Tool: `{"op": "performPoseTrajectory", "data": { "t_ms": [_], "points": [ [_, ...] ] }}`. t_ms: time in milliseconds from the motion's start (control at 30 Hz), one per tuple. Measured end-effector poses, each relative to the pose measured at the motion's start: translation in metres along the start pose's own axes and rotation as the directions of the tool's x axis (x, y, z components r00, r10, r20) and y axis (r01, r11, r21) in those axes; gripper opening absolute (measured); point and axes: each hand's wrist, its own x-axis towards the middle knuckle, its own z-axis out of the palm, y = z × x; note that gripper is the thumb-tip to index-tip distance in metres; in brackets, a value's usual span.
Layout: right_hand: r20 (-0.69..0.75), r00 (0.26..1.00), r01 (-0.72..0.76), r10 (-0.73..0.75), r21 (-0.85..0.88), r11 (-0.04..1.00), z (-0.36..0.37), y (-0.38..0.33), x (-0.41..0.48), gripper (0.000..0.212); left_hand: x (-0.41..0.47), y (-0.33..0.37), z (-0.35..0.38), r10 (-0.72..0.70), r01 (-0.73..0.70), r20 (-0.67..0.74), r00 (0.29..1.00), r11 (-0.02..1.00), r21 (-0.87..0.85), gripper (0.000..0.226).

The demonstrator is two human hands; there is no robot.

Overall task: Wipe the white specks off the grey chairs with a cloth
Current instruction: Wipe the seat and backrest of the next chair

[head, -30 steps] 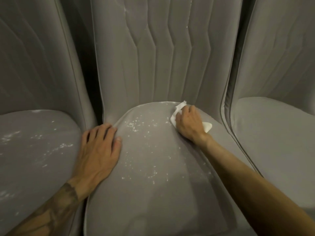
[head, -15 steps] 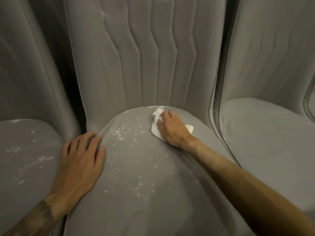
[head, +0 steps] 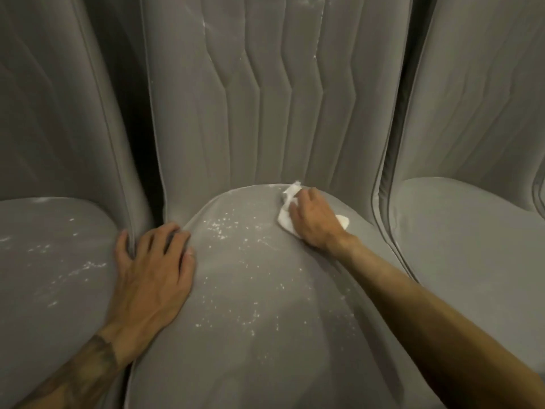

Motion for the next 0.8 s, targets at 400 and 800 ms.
{"op": "performPoseTrajectory", "data": {
  "t_ms": [400, 800],
  "points": [
    [0.009, 0.995, 0.097, -0.097, 0.001, 0.995, 0.014, -0.044, 0.014, 0.033, -0.007, -0.014, -0.012, 0.073, -0.072, 0.134, 0.988, 0.997, -0.013, 0.051],
    [0.017, 0.990, 0.143, -0.142, -0.006, 0.990, 0.031, -0.080, 0.033, 0.032, -0.024, -0.032, -0.011, 0.007, 0.007, 0.176, 0.984, 0.997, -0.078, 0.066]
  ]
}}
